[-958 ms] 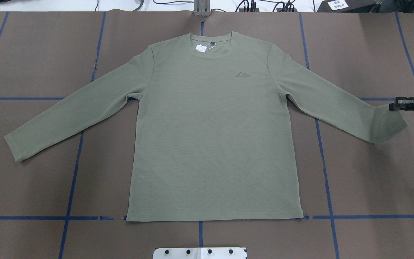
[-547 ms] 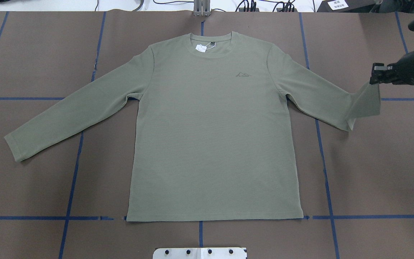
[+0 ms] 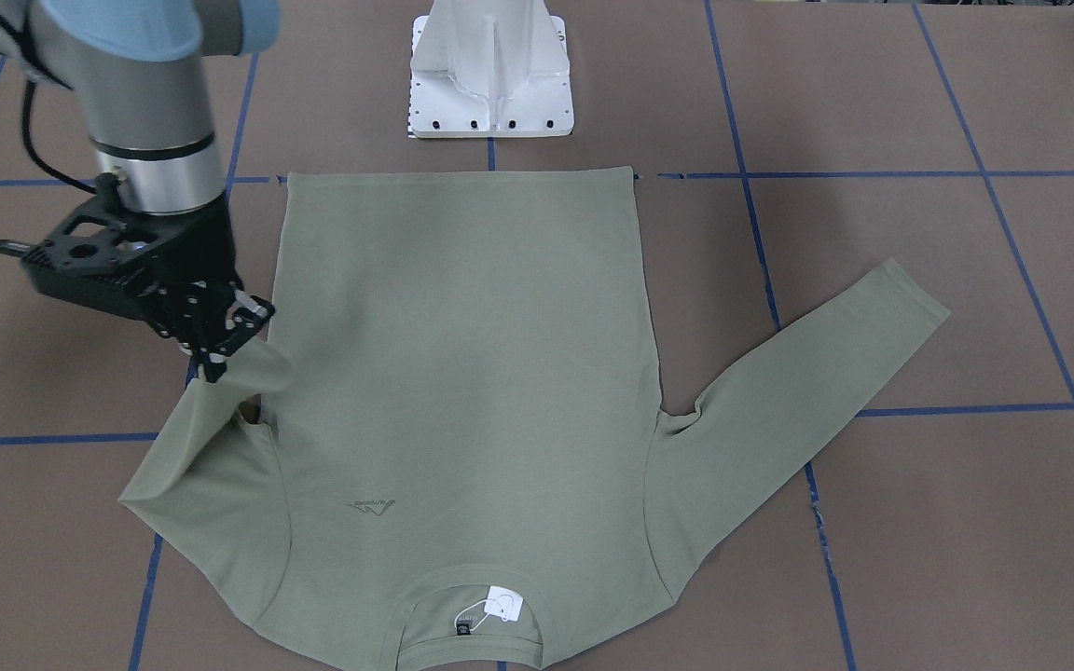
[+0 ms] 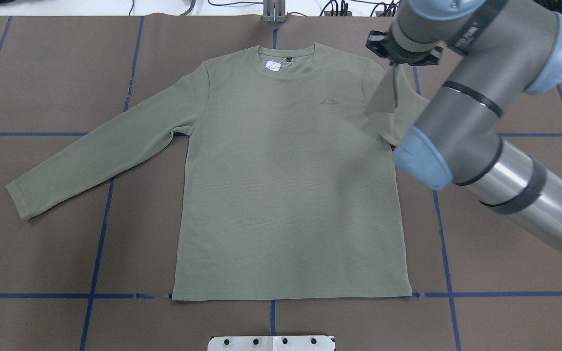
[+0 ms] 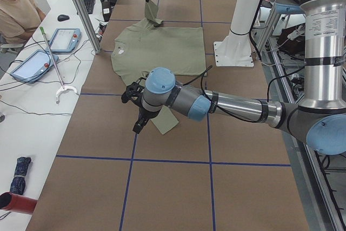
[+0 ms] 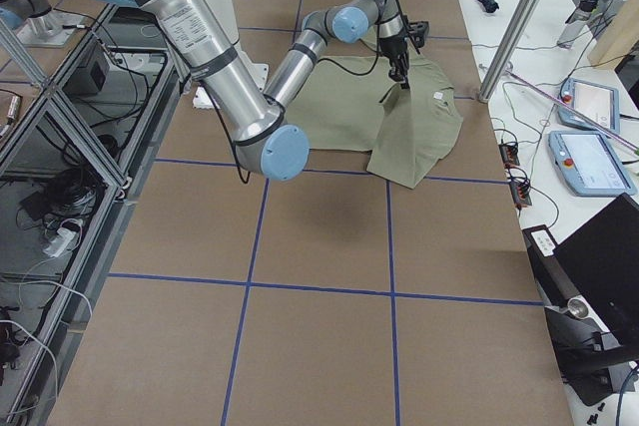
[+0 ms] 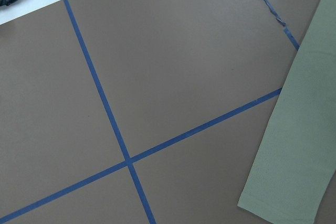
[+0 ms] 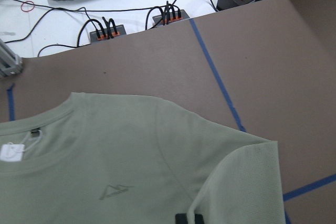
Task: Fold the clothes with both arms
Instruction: 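Carry the held sleeve across the shirt body toward the collar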
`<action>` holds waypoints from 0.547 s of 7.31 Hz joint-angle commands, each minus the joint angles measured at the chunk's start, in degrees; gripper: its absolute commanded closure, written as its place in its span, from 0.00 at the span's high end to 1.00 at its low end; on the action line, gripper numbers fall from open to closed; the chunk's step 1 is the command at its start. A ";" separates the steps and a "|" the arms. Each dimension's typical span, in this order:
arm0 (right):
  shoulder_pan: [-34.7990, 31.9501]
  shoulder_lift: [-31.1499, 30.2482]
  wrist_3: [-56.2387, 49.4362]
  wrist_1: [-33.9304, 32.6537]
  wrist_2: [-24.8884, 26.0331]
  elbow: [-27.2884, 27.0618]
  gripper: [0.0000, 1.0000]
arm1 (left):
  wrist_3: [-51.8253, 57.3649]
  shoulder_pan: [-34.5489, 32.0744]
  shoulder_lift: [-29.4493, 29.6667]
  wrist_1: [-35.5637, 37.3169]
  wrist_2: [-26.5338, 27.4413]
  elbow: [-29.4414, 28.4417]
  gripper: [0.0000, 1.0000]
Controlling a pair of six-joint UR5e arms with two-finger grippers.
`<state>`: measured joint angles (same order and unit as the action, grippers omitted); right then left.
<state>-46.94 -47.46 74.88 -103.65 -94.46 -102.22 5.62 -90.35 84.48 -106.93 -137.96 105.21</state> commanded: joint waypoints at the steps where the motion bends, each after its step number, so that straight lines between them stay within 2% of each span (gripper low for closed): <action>1: 6.13 17.41 10.06 3.50 10.47 18.09 0.00 | 0.00 0.00 -0.02 0.06 -0.03 -0.18 1.00; 2: 9.64 22.10 11.85 12.07 16.79 28.12 0.00 | 0.09 0.00 -0.02 -0.03 -0.03 -0.79 1.00; 3: 14.37 22.50 11.52 20.94 25.90 34.22 0.00 | 0.09 0.00 -0.02 -0.03 -0.03 -1.23 1.00; 4: 17.38 22.59 11.34 22.42 29.56 36.63 0.00 | 0.09 0.00 -0.54 -0.03 -0.03 -1.24 1.00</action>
<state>-33.89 -26.04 86.01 -86.28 -71.55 -70.98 5.70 -90.35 84.32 -106.95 -137.99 104.18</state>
